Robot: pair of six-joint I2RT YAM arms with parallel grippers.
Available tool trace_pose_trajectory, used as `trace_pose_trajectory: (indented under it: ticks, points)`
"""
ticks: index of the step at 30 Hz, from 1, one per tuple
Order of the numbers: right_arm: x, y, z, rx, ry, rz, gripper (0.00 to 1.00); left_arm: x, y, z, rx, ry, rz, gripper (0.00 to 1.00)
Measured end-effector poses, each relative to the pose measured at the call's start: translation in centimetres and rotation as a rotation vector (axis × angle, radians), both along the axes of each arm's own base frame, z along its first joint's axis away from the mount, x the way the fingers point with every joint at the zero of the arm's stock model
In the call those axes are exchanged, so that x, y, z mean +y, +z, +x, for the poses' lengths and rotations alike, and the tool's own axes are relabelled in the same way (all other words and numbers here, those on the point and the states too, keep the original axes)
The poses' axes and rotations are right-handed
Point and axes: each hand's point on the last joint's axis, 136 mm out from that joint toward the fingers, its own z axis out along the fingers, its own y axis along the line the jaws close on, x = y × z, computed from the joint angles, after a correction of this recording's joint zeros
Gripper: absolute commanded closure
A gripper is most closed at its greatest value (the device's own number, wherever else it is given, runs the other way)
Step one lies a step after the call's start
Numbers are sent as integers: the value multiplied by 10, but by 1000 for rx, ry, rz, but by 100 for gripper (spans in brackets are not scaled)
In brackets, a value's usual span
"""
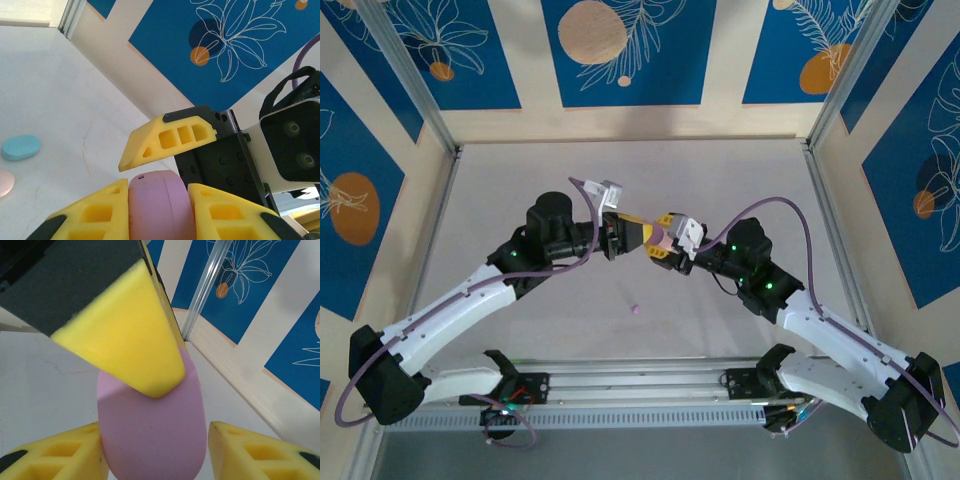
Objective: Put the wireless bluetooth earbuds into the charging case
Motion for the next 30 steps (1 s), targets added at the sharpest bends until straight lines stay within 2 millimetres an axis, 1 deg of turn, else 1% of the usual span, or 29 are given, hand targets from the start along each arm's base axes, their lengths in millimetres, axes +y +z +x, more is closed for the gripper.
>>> trace_pose_trajectory:
  ticks: [9, 11, 14, 18, 19, 21, 23, 26, 29, 30]
  points:
    - [1, 2, 1, -43, -12, -15, 46, 2, 0, 2, 61, 8, -20, 88]
    - [1, 2, 1, -59, -14, -22, 49, 3, -1, 3, 80, 10, -26, 88]
    - [2, 2, 0, -77, -9, -33, 55, 3, -2, 5, 103, 14, -33, 89]
    - [3, 2, 0, -87, -8, -40, 67, 5, -2, 6, 125, 15, -40, 88]
    - [3, 1, 0, -86, -7, -43, 68, 5, -2, 6, 126, 14, -40, 86]
    - [3, 0, -1, -74, 0, -48, 70, 5, -4, 6, 129, 15, -38, 78]
    - [5, -2, -2, -56, 13, -59, 70, 5, -6, 6, 131, 16, -36, 74]
    - [7, -4, -2, -18, 38, -79, 71, 7, -8, 7, 122, 20, -38, 62]
    - [11, -4, -7, 22, 80, -84, 71, 9, -12, 6, 101, 19, -31, 46]
    - [13, -5, -9, 35, 97, -85, 71, 9, -13, 6, 88, 17, -29, 43]
